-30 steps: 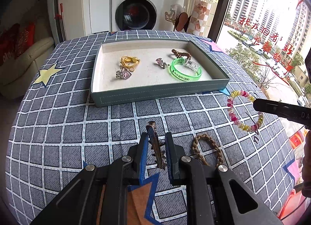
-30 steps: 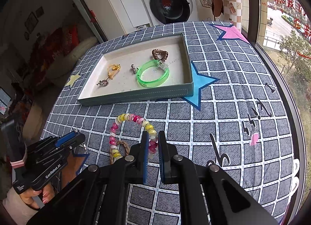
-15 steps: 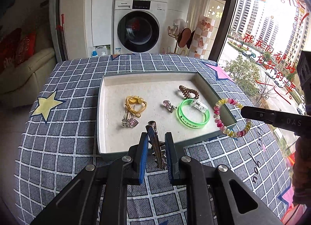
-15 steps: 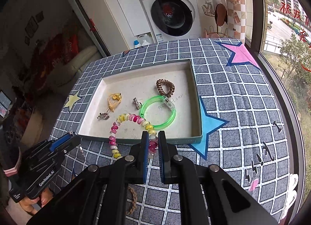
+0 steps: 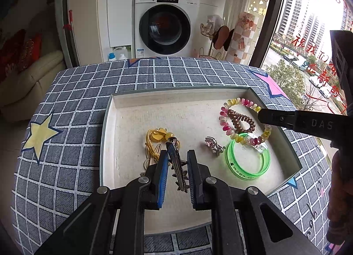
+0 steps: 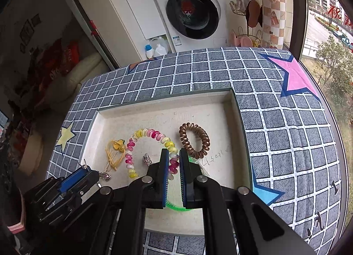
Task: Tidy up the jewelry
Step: 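Lower the hair clip into the tray with the left tool while the right tool drops the beaded bracelet there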
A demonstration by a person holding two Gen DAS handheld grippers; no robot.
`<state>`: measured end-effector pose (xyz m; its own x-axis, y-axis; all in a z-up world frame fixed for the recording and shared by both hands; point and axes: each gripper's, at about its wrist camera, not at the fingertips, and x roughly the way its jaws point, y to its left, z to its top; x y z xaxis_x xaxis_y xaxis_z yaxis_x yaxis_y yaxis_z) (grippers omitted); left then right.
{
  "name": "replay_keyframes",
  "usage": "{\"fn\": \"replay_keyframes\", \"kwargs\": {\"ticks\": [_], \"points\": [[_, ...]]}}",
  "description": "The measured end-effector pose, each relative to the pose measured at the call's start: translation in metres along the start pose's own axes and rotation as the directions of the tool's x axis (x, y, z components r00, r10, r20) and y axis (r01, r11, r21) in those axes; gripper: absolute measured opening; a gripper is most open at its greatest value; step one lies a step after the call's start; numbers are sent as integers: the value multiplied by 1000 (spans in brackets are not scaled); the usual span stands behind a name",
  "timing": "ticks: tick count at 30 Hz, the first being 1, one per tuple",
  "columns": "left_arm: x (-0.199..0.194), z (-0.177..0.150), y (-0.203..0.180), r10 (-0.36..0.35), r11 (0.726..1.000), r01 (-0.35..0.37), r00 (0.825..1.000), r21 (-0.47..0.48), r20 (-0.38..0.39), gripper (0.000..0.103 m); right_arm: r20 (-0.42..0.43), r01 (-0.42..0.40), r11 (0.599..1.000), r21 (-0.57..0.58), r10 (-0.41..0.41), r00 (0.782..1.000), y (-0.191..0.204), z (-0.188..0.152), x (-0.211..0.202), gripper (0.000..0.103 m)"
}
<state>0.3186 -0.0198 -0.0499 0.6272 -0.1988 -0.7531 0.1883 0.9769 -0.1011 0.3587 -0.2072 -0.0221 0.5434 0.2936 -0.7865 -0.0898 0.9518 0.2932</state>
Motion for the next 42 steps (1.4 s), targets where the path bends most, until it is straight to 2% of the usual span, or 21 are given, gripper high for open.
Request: {"fn": "replay_keyframes", "kwargs": {"ticks": [13, 27, 28, 29, 31, 32, 33, 34, 36, 42], "points": [[33, -5, -10, 56, 996, -54, 998, 73, -28, 30, -53, 22, 1000, 20, -21, 998, -4, 4, 58, 10], [32, -8, -19, 127, 986, -123, 992, 111, -25, 30, -71, -29, 999, 42, 32, 997, -7, 2, 63, 11], [30, -8, -19, 127, 986, -125, 992, 109, -19, 30, -67, -42, 998, 51, 45, 997, -9, 3, 60, 12], [28, -7, -19, 128, 986, -127, 992, 107, -10, 30, -62, -56, 997, 61, 59, 996, -10, 3, 58, 18], [24, -6, -19, 128, 987, -128, 992, 100, 5, 31, -43, -74, 994, 79, 78, 996, -13, 4, 51, 36], [21, -5, -19, 128, 987, -128, 992, 96, 11, 34, -31, -83, 993, 85, 86, 996, -14, 3, 47, 48], [18, -4, -18, 129, 987, -131, 991, 92, 19, 64, -19, -88, 992, 88, 90, 996, -15, 1, 43, 50], [14, -4, -18, 139, 987, -141, 990, 82, 38, 100, -11, -89, 992, 90, 90, 996, -16, 1, 39, 50], [1, -3, -18, 148, 986, -156, 983, 66, 108, 103, -3, -93, 991, 99, 94, 996, -19, -2, 32, 50], [-18, -2, -16, 141, 988, -148, 983, 54, 115, 103, 23, -96, 985, 140, 94, 995, -29, -13, 7, 51]]}}
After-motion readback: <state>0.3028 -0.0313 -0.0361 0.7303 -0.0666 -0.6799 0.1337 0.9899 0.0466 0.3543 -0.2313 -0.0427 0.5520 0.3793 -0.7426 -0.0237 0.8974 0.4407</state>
